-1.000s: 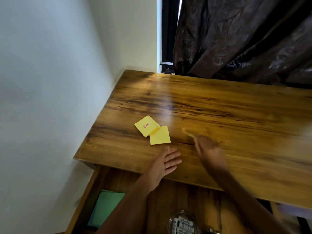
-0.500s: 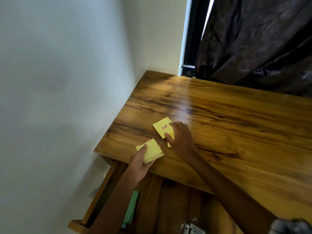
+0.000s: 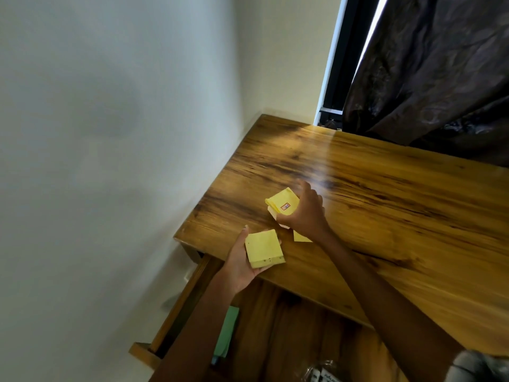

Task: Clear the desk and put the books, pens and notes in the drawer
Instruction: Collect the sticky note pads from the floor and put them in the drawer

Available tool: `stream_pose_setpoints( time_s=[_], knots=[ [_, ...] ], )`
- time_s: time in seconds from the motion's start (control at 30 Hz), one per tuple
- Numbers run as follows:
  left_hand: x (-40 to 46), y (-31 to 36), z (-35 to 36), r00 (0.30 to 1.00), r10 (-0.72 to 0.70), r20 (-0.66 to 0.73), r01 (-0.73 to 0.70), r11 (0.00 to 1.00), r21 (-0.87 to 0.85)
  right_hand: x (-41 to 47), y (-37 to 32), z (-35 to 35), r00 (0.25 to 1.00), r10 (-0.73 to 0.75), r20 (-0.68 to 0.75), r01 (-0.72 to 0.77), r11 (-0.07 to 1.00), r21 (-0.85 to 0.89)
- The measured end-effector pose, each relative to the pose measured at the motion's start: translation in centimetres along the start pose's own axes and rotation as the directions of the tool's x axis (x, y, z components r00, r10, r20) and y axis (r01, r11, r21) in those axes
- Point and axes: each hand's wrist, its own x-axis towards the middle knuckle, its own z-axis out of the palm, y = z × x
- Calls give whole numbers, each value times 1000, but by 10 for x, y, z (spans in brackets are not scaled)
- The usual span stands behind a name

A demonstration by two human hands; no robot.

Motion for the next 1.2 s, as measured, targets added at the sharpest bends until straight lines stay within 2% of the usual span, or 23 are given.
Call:
stream_pose_setpoints(
  time_s=[0.1, 0.23, 0.3, 0.43, 0.5, 0.6, 0.7, 0.83, 1.0, 1.1, 1.2],
  knots=[
    [-2, 1, 1, 1000, 18, 5, -18, 1000, 12, -23, -6, -17, 969, -155, 192, 140, 986, 90],
    [-2, 3, 2, 1000, 21, 2, -21, 1000, 22, -55, -13, -17, 867, -272, 417, 304, 953, -13],
    [-2, 2, 1, 1000, 12, 14, -12, 1000, 21, -64, -17, -15, 850, -302, 430, 331, 944, 9],
    [-3, 1, 1, 999, 32, 41, -33, 999, 25, -70, -28, -37, 873, -340, 349, 310, 940, 142],
    [-3, 0, 0, 997, 60, 46, -62, 997, 54, -72, -34, -51, 859, -354, 369, 298, 933, 201],
    [-5, -1, 0, 998, 48, 48, -50, 997, 51, -72, -38, -56, 796, -335, 505, 338, 937, 88],
    [-7, 1, 0, 998, 19, 54, -21, 999, 49, -68, -30, -30, 774, -283, 566, 385, 920, -66],
    [-7, 0, -2, 999, 8, 42, -11, 998, 59, -63, -14, 3, 783, -279, 556, 424, 894, -148],
    [-6, -2, -3, 998, 16, 55, -22, 994, 106, -62, -4, 13, 815, -275, 510, 398, 906, -147],
    [-3, -4, -3, 1000, 29, 7, -30, 992, 121, -56, 5, 2, 845, -187, 501, 260, 963, -78],
    [-2, -4, 0, 999, 32, -33, -28, 993, 111, -40, 22, -14, 938, -50, 343, 106, 984, -146]
  ],
)
